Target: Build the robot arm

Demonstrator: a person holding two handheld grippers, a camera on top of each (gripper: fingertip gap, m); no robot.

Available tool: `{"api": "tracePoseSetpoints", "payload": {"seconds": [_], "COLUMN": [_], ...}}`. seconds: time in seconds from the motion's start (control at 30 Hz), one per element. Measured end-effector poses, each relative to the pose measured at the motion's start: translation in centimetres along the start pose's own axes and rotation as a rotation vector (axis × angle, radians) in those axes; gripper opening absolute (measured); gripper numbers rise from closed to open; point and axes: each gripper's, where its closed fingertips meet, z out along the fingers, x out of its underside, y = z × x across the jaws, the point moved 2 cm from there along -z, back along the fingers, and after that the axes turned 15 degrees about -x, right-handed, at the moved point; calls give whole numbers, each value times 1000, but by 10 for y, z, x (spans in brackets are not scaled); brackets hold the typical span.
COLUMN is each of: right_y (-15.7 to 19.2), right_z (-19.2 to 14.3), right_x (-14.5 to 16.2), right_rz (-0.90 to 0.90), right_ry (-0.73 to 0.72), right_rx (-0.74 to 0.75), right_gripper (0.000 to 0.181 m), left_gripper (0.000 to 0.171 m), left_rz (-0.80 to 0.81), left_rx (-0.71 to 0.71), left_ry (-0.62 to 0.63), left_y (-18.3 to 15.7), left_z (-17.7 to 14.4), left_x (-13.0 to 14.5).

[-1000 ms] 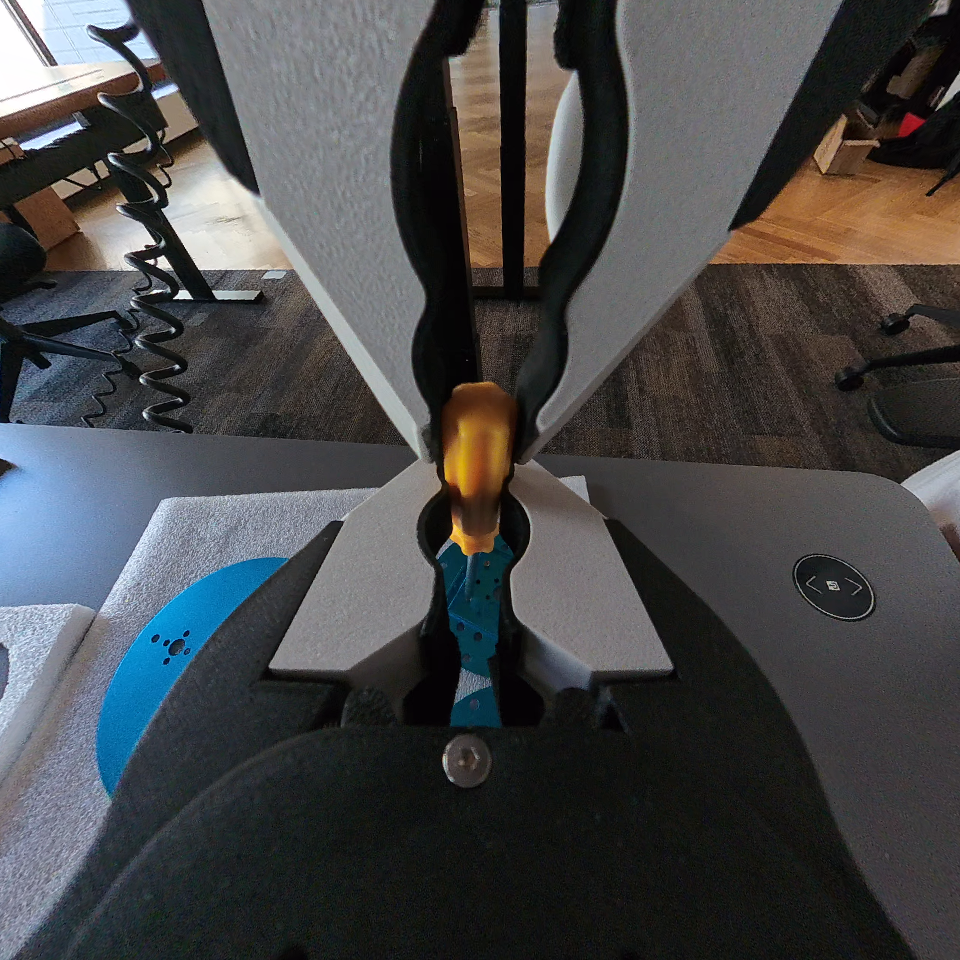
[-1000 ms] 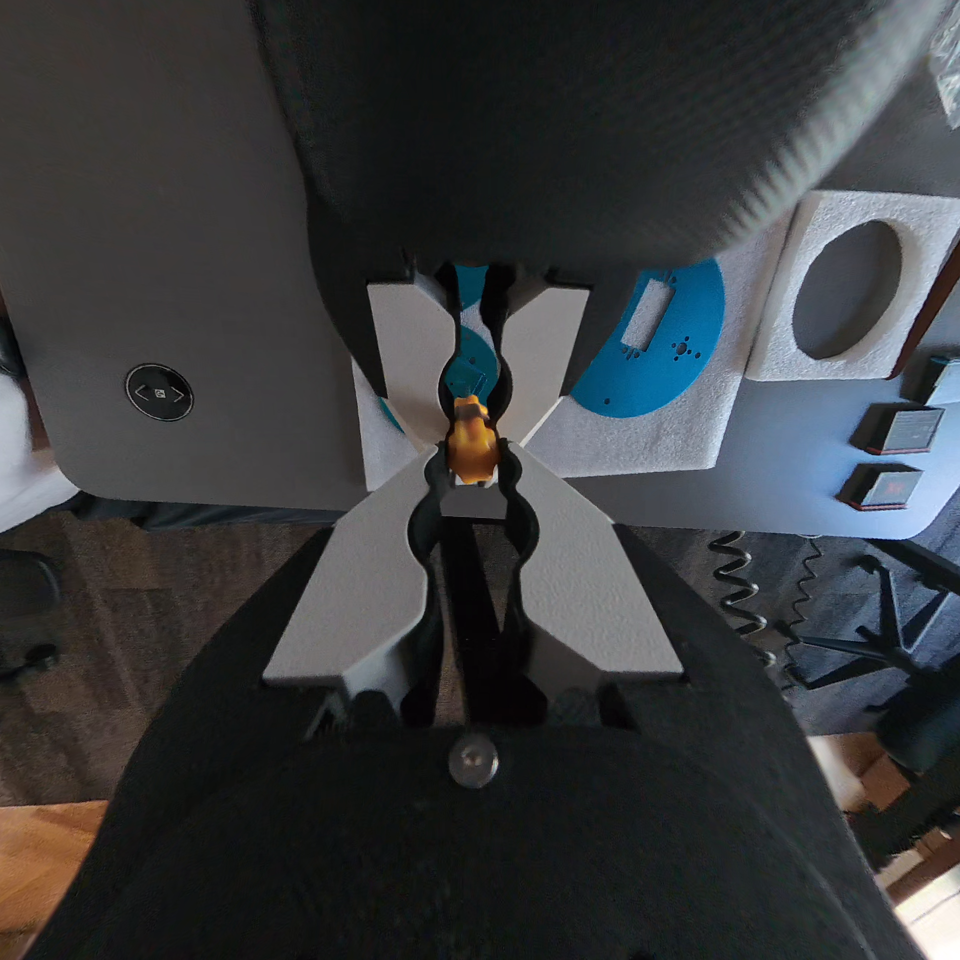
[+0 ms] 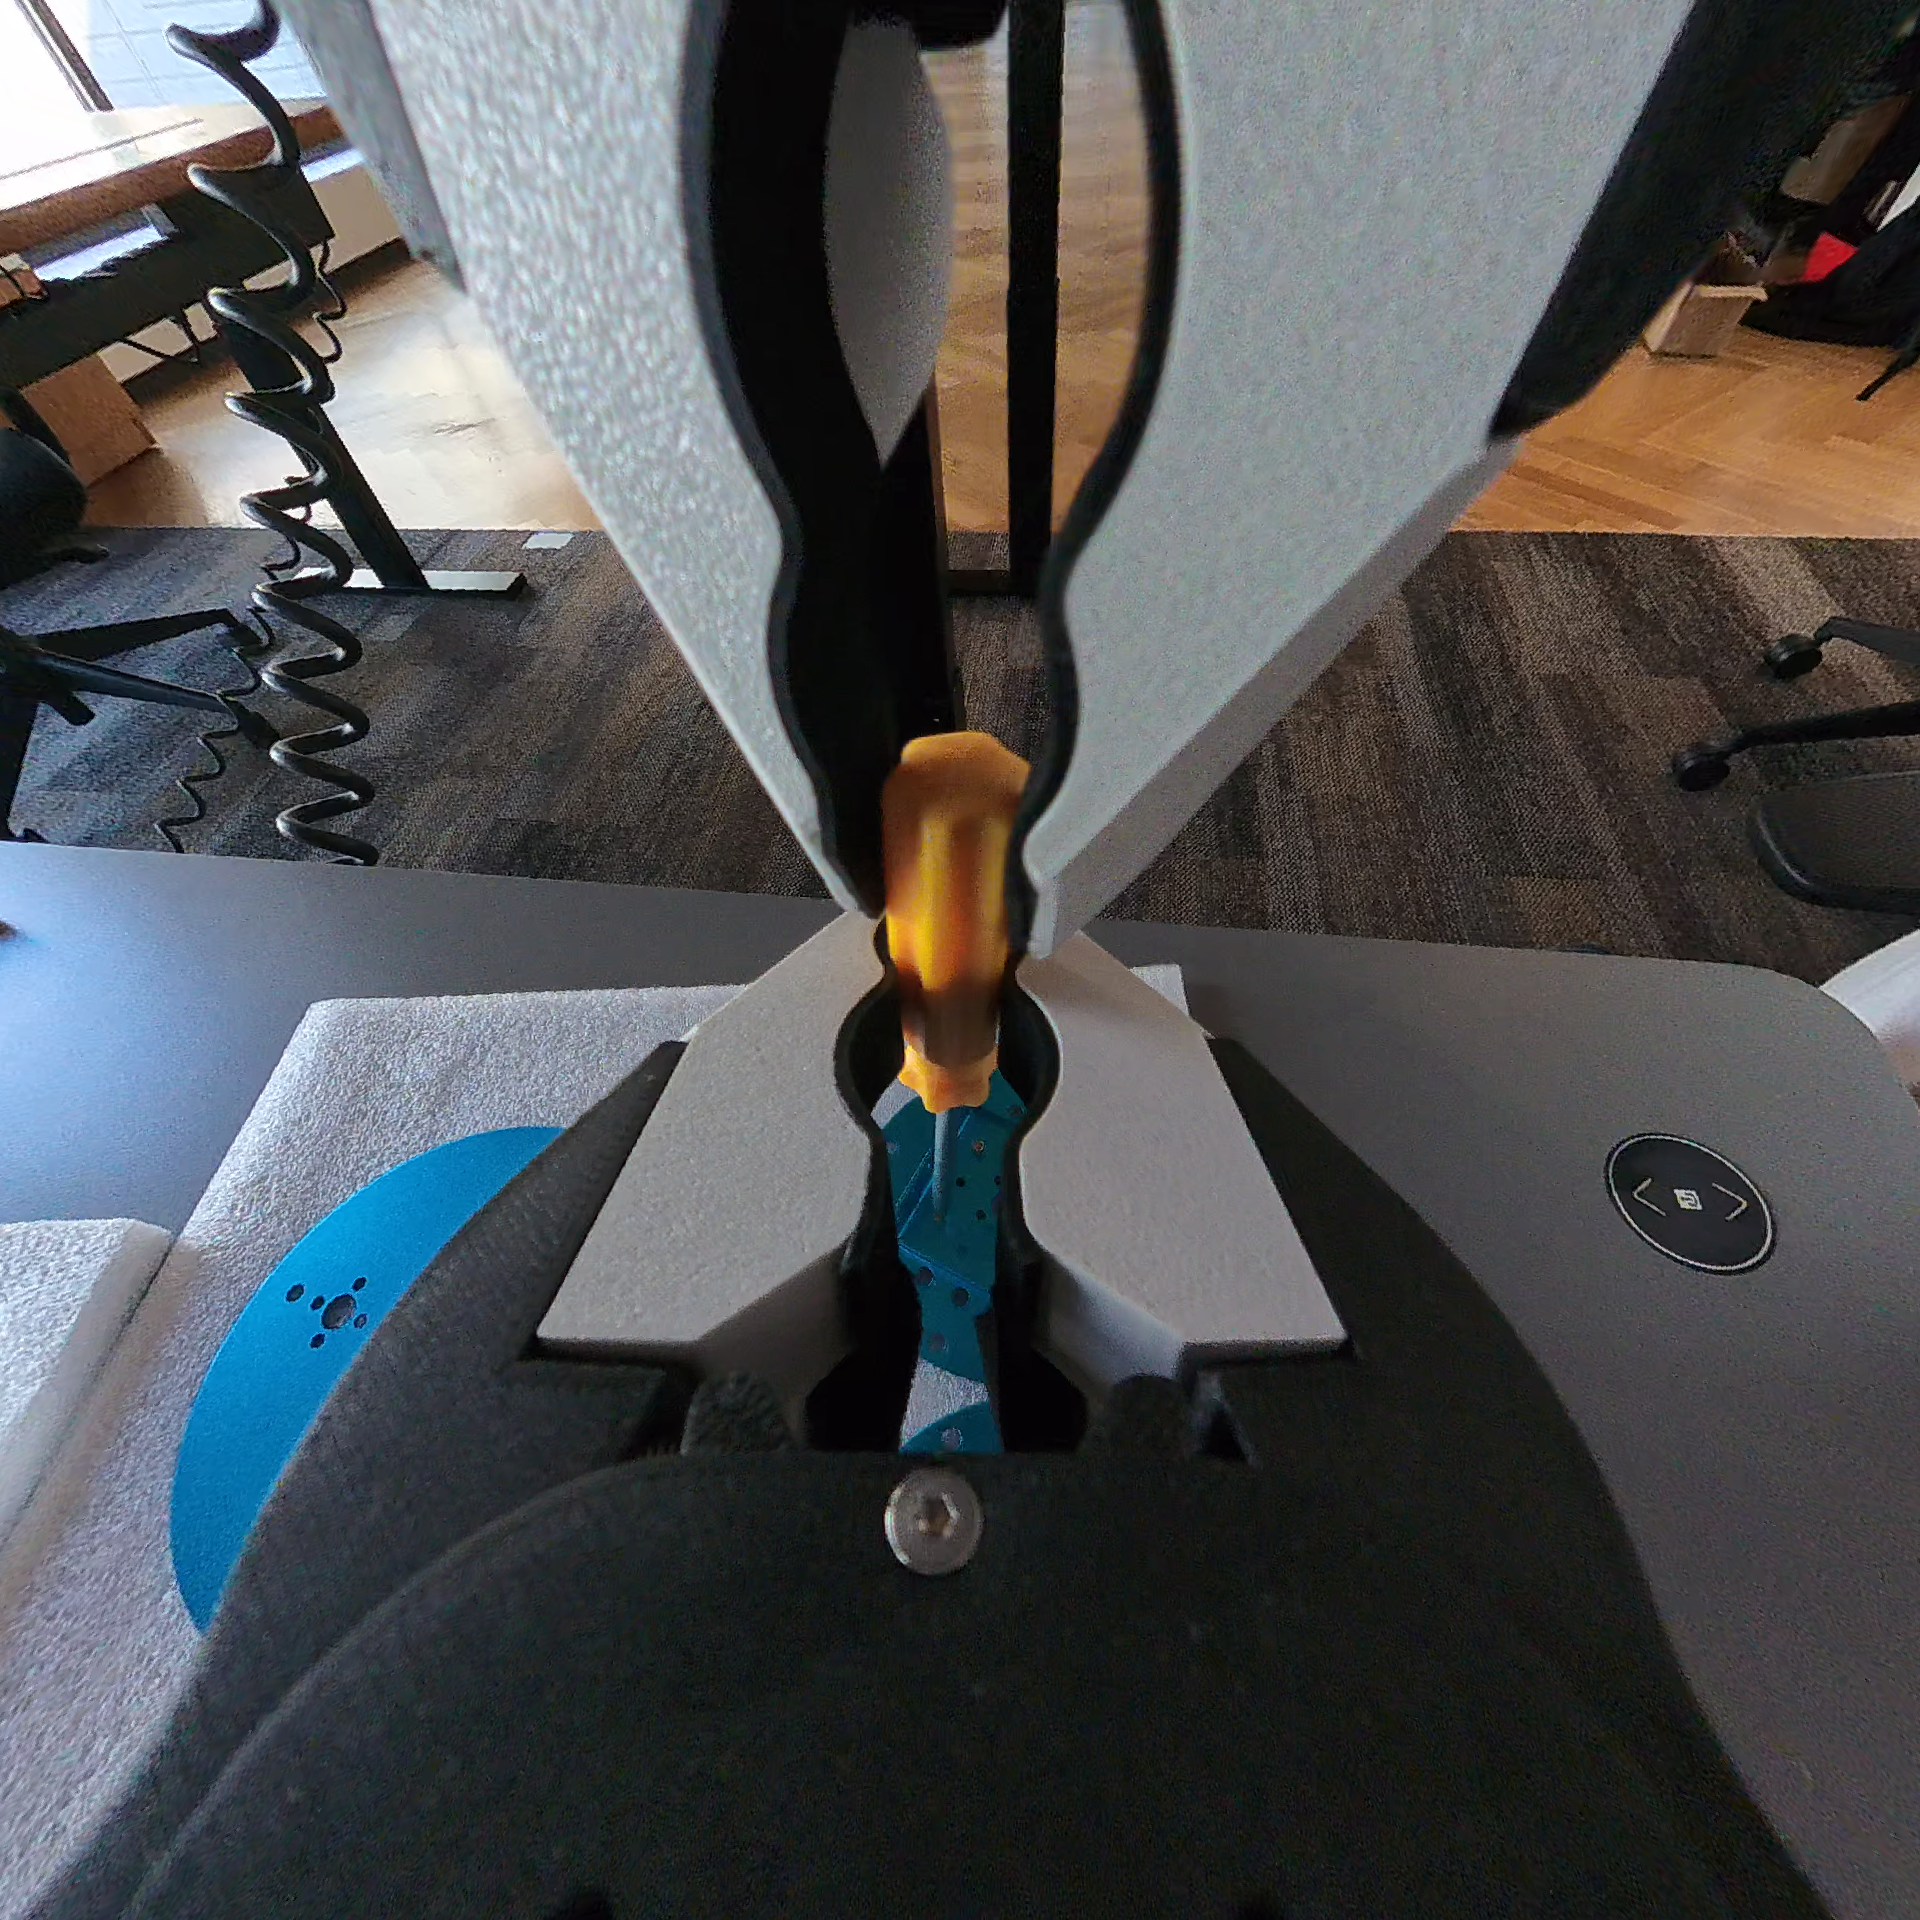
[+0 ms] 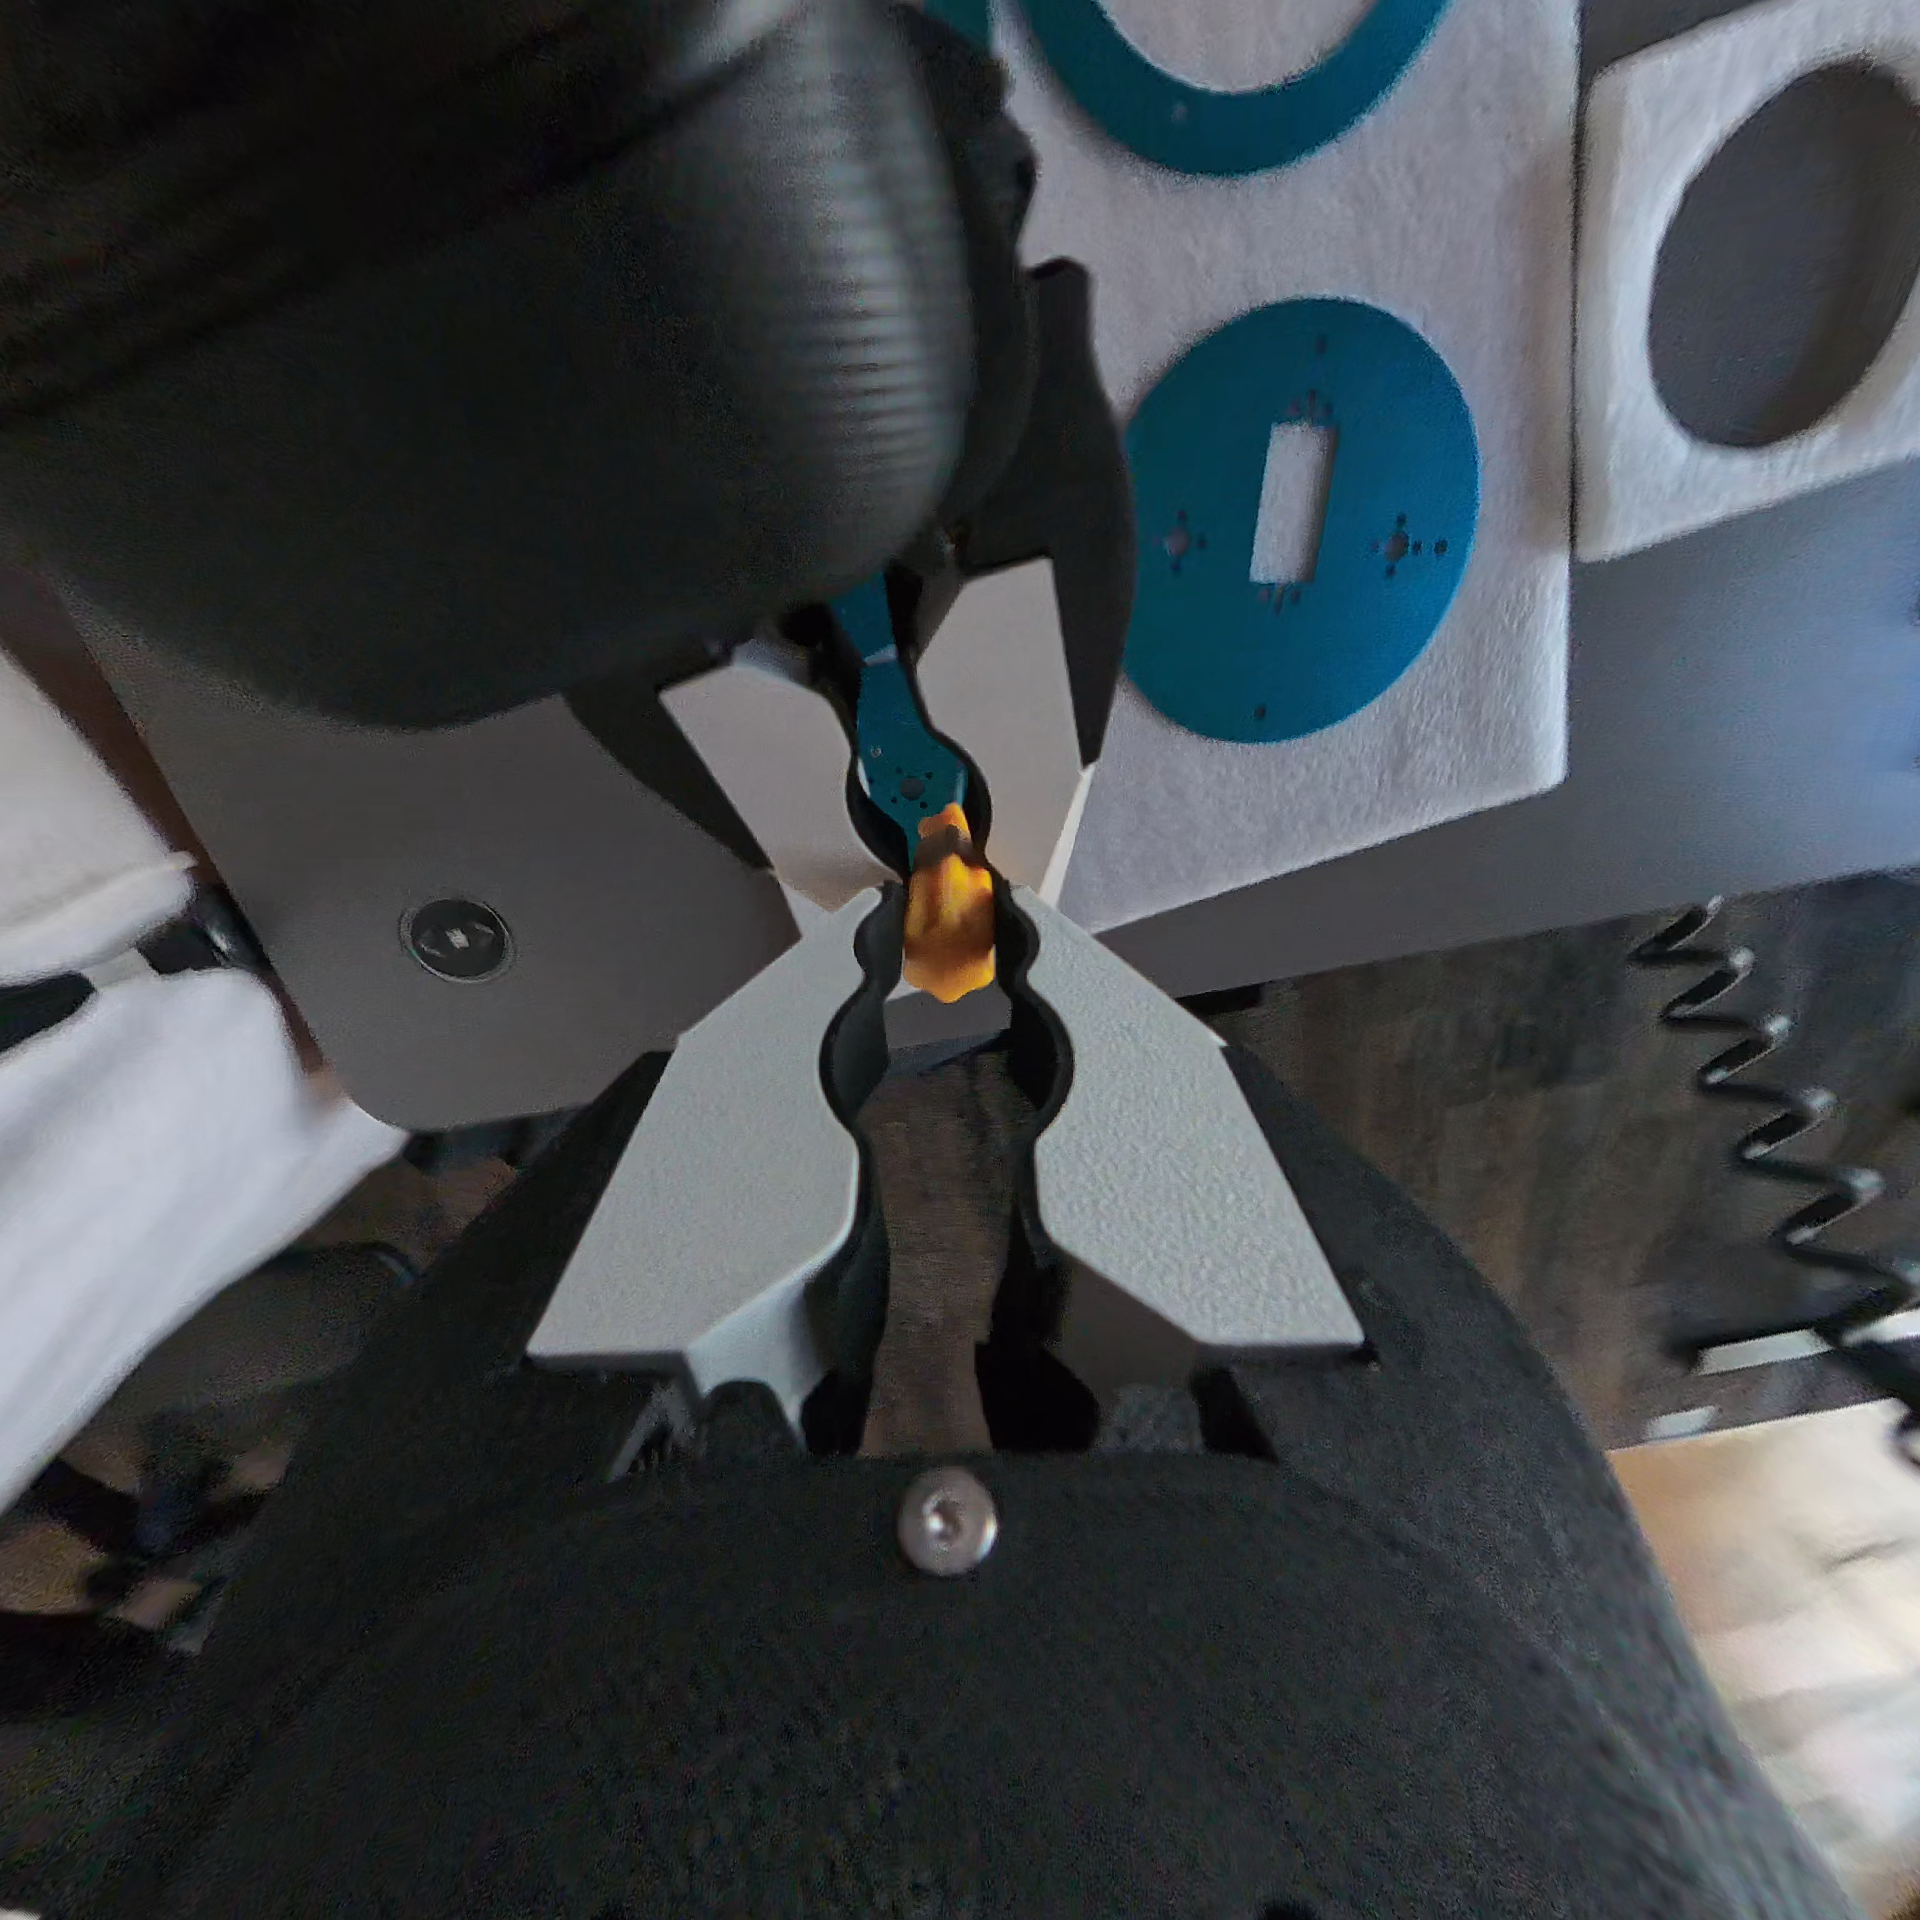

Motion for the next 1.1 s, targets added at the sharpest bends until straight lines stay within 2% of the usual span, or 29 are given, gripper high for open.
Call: {"api": "tracePoseSetpoints", "payload": {"seconds": [0.07, 0.17, 0.23, 0.4, 0.47, 0.53, 0.6, 0.63, 0.67, 0.77, 0.83, 0.97, 1.03, 1.1], "right_y": [2, 3, 1, -7, -6, -6, 2, 1, -2, -2, -3, -8, -5, -1], "right_z": [1, 2, 2, 1, 1, 2, 3, 2, 0, 0, 0, -2, -2, 0], "right_x": [0, 3, 2, 1, -1, -5, -7, -7, -7, -6, -4, 0, 4, 2], "right_rz": [-159, -257, -174, 191, 183, 75, -43, -87, -121, -187, -115, 187, 194, 104], "right_ry": [45, 113, 99, -33, -60, -78, -73, -66, -59, -19, -21, -95, -71, -51], "right_rx": [31, 52, 29, 5, 8, -1, -47, -36, -4, 19, 14, 21, 22, 11], "right_gripper": [22, 18, 18, 18, 18, 19, 34, 31, 21, 19, 19, 18, 18, 17], "left_gripper": [9, 9, 9, 10, 10, 9, 9, 9, 9, 10, 10, 9, 9, 9], "left_rz": [-3, 15, 2, -2, -7, -4, -2, 2, 11, 21, 17, -31, -1, 12], "left_rx": [-2, -2, -5, -50, -40, -40, -38, -36, -35, -31, -31, -35, -25, -20], "left_ry": [-2, 1, 1, 18, 15, 9, 12, 11, 11, 14, 13, 30, 22, 17], "left_y": [0, -2, 0, 6, 6, 7, 8, 7, 6, 5, 5, 6, 2, 0], "left_z": [-1, -1, -1, 1, 0, -3, -3, -3, -3, -2, -1, 2, 3, 2], "left_x": [0, 1, 1, 2, 2, 3, 4, 3, 3, 3, 3, 3, 2, 2]}}
